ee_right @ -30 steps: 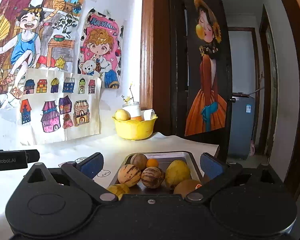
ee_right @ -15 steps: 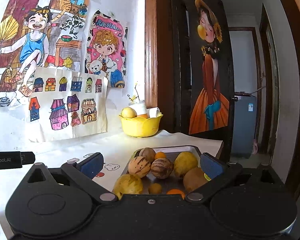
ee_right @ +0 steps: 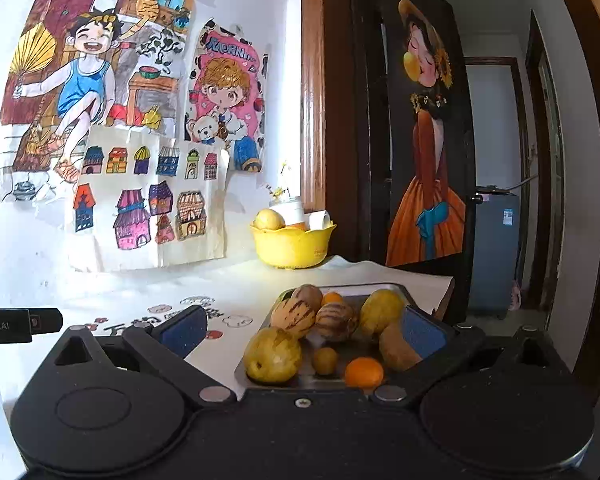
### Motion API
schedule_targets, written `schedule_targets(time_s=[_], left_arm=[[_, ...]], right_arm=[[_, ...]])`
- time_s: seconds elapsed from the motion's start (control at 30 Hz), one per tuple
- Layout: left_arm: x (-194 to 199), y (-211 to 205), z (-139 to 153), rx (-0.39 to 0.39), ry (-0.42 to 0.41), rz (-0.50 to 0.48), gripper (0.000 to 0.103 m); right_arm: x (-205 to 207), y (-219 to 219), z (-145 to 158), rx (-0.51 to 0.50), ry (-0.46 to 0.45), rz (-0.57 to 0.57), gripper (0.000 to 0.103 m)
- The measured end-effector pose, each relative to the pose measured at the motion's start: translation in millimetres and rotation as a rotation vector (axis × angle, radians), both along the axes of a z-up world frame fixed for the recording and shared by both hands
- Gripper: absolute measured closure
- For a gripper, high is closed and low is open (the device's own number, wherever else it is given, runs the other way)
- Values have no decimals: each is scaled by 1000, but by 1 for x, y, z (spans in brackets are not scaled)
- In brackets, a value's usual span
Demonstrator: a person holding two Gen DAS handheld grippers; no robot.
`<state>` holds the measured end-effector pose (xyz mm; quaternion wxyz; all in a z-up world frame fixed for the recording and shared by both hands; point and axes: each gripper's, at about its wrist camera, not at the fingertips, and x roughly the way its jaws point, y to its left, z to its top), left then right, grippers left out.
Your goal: Organize fruits
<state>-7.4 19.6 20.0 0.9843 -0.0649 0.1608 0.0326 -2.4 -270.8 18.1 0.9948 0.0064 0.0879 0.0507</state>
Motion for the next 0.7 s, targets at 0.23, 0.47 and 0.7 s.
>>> schedule_targets(time_s=[0.23, 0.47, 0.7], left_arm=[[-9, 2, -7, 24, 1, -5, 0], [-12, 2, -14, 52, 25, 6, 0], [-13, 3, -20, 55, 37, -3, 0]], right_arm=[[-6, 5, -14, -12, 24, 24, 0], [-8, 11, -21, -14, 42, 50, 0], [-7, 17, -25, -33, 62, 74, 0]])
